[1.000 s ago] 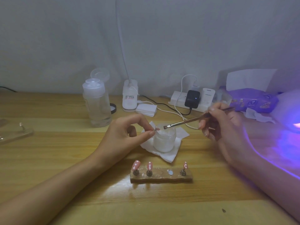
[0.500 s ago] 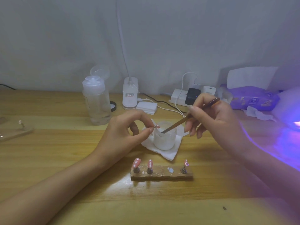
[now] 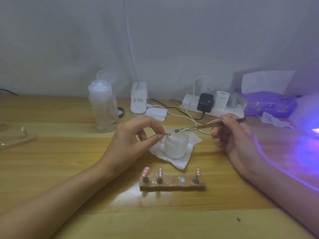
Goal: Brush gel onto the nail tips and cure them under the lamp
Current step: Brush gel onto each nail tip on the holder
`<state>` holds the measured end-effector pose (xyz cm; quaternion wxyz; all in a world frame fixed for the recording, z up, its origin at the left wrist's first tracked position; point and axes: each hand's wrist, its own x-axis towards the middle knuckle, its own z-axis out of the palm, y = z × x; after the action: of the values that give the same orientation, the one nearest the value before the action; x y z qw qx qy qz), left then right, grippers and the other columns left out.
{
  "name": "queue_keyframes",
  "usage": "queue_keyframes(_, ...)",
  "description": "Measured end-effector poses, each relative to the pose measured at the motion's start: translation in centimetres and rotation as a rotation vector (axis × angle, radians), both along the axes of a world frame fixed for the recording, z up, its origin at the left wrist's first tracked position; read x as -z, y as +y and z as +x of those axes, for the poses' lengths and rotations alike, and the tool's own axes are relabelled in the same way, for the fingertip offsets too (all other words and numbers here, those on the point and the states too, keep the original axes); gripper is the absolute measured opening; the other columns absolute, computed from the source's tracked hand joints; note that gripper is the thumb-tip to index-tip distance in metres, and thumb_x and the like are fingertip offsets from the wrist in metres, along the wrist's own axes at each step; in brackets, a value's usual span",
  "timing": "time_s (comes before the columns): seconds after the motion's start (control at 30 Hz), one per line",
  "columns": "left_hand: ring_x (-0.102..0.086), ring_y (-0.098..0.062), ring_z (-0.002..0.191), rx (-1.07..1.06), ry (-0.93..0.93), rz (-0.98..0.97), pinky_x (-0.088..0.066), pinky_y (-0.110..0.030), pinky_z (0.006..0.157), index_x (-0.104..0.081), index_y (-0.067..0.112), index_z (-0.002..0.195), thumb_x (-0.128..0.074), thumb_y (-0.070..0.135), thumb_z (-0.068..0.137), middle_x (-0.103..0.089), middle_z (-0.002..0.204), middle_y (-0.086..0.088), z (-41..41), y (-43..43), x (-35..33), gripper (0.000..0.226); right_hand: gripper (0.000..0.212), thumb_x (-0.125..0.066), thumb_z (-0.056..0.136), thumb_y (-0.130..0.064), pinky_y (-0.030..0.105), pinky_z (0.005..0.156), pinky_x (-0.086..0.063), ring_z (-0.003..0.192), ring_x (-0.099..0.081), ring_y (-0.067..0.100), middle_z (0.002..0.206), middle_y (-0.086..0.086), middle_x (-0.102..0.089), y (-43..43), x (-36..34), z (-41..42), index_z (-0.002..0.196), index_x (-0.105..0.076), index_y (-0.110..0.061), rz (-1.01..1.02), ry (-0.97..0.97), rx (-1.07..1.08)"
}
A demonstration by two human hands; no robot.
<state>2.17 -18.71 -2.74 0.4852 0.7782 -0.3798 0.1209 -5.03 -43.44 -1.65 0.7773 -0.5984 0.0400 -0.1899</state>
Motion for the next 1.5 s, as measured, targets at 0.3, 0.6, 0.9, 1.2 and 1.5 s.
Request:
queue_keyframes(0.3,-0.056,-0.003,0.062,0.016,0.012,-0.025,-0.039,-0.006,0.055,-0.071,0.029,0.086,-0.076,0.019,0.086,-0.070,0.094,0.017,-0.06,0.09,-0.01,0.012,0.019,-0.059,0.086,-0.036,0.016,0.047,-0.043,0.047,-0.053,0.011,0.067,0.006,-0.070,0.47,-0.24,-0.15,0.070,-0.061,-0.027,-0.077,-0.056,-0.064)
queue_keyframes(0.6,-0.049,-0.009,0.054,-0.011,0.009,-0.013,-0.040,-0.008,0.056,-0.071,0.032,0.085,-0.077,0.024,0.085,-0.068,0.096,0.021,0.28,0.08,0.43,0.010,0.019,-0.058,0.086,-0.035,0.017,0.045,-0.040,0.046,-0.052,0.011,0.070,0.008,-0.072,0.30,0.00,0.04,0.077,-0.054,-0.018,-0.127,-0.041,-0.032)
queue_keyframes(0.9,-0.042,-0.010,0.051,-0.007,-0.031,-0.008,-0.037,-0.008,0.056,-0.071,0.028,0.086,-0.075,0.021,0.086,-0.066,0.093,0.023,0.05,0.06,0.24,0.008,0.022,-0.059,0.085,-0.037,0.017,0.045,-0.039,0.047,-0.052,0.011,0.071,0.009,-0.072,0.19,0.09,0.09,0.081,-0.053,-0.016,-0.144,-0.038,-0.045)
queue_keyframes(1.2,-0.043,-0.010,0.052,-0.024,-0.094,-0.006,-0.035,-0.012,0.055,-0.070,0.026,0.085,-0.077,0.017,0.085,-0.063,0.088,0.023,-0.11,-0.06,0.12,0.011,0.018,-0.060,0.086,-0.036,0.017,0.043,-0.039,0.047,-0.054,0.013,0.072,0.010,-0.072,0.22,0.08,0.15,0.075,-0.058,-0.022,-0.138,-0.064,-0.067)
queue_keyframes(1.5,-0.043,-0.012,0.052,-0.029,-0.101,-0.007,-0.035,-0.011,0.055,-0.071,0.026,0.086,-0.076,0.018,0.085,-0.064,0.090,0.022,-0.09,0.05,0.20,0.010,0.020,-0.059,0.087,-0.037,0.017,0.044,-0.040,0.049,-0.056,0.013,0.073,0.010,-0.073,0.42,0.02,0.08,0.068,-0.061,-0.031,-0.164,-0.066,-0.087)
